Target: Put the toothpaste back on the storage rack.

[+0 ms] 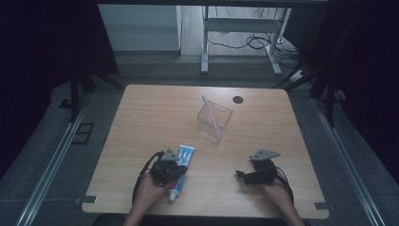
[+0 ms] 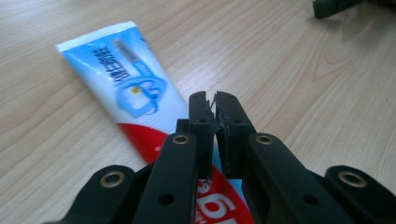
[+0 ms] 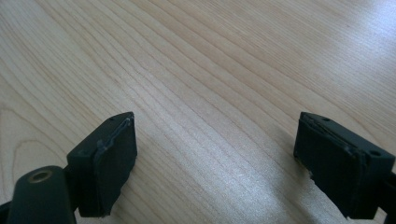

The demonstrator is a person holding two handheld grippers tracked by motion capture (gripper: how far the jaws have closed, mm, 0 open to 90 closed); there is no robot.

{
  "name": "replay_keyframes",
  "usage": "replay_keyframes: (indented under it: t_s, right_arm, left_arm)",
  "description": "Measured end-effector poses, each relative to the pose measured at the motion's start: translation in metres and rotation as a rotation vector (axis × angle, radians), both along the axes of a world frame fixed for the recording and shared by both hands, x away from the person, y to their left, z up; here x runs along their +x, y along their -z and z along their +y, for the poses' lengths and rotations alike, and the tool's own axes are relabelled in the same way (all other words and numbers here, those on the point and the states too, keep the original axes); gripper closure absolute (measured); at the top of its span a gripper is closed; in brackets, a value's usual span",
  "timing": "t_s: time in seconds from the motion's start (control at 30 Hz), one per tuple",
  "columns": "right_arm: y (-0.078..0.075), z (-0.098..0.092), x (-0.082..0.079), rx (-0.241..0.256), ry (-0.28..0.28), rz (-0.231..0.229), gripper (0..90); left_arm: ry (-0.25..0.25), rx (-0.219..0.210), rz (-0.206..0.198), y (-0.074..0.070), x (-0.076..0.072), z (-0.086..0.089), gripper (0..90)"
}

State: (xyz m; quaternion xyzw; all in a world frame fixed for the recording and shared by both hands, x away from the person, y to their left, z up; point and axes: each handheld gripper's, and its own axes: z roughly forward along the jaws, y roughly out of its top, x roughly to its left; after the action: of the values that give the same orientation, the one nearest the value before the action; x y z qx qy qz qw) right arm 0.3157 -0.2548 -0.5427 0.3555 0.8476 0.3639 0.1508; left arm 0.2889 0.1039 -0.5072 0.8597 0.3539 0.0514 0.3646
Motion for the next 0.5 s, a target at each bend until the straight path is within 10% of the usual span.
replay_keyframes:
  t_s: [0.5]
  right_arm:
    - [-0.0001,0.0000,0.0000,0.000,0.000,0.001,12.9]
  left_arm:
    - [0.051,0.060,0.039,0.0014,-0.0069,-0.0073,83.7]
